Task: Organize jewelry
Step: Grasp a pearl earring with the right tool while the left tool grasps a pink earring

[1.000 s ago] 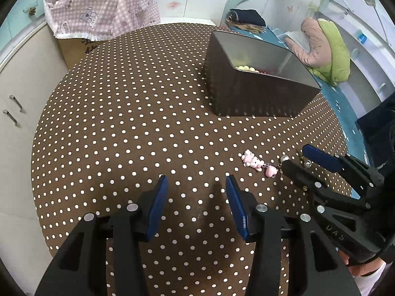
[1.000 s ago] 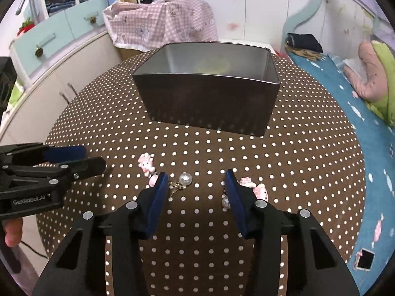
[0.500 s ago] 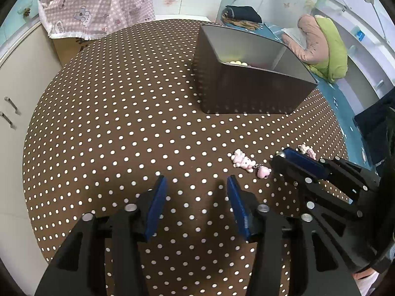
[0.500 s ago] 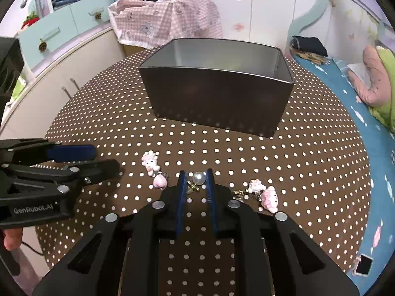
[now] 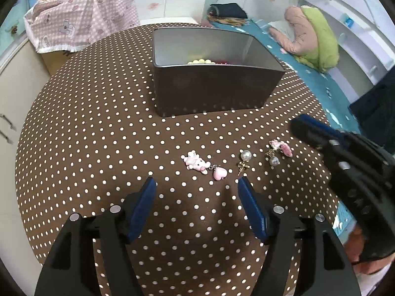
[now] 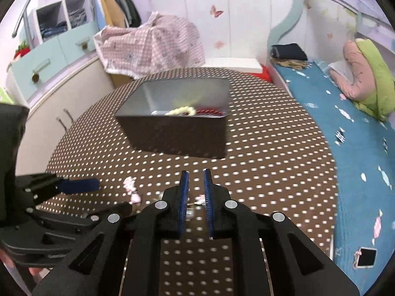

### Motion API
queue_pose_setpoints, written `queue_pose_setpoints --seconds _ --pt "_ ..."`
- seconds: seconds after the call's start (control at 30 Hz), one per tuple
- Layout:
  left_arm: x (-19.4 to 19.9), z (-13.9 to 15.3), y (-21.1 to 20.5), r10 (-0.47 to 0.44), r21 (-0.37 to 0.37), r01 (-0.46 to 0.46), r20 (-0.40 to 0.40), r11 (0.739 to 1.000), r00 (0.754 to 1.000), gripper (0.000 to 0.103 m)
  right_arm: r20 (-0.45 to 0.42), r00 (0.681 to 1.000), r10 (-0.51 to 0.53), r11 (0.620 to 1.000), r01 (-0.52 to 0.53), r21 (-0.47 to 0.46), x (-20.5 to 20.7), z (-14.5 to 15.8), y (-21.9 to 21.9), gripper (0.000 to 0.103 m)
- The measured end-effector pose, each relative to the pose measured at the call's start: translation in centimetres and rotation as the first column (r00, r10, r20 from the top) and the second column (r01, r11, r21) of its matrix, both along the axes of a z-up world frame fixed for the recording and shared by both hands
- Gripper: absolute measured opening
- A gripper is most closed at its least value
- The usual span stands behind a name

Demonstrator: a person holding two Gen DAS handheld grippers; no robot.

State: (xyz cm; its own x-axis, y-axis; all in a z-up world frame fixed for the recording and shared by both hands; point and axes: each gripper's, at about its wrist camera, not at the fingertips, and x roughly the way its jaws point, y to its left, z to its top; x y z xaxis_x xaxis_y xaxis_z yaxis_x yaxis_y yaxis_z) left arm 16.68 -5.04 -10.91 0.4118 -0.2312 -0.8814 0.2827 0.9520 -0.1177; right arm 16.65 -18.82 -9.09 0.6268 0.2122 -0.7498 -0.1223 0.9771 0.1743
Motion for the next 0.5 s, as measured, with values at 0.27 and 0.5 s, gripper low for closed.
queue_pose_setpoints --seconds 0.27,0.5 --pt "0.3 -0.9 -2.9 -0.013 0.105 0.010 0.023 0.994 1.000 0.046 -0.006 1.000 -0.010 1.000 0.010 0.018 -0.3 -0.4 -1.9 0.016" --pt "0.7 -0.3 -2.0 -0.031 0.042 0.030 0.019 0.999 0.999 0.005 -0.045 0.998 0.039 0.999 -0.038 0.025 -0.3 -1.1 -0.7 0.019"
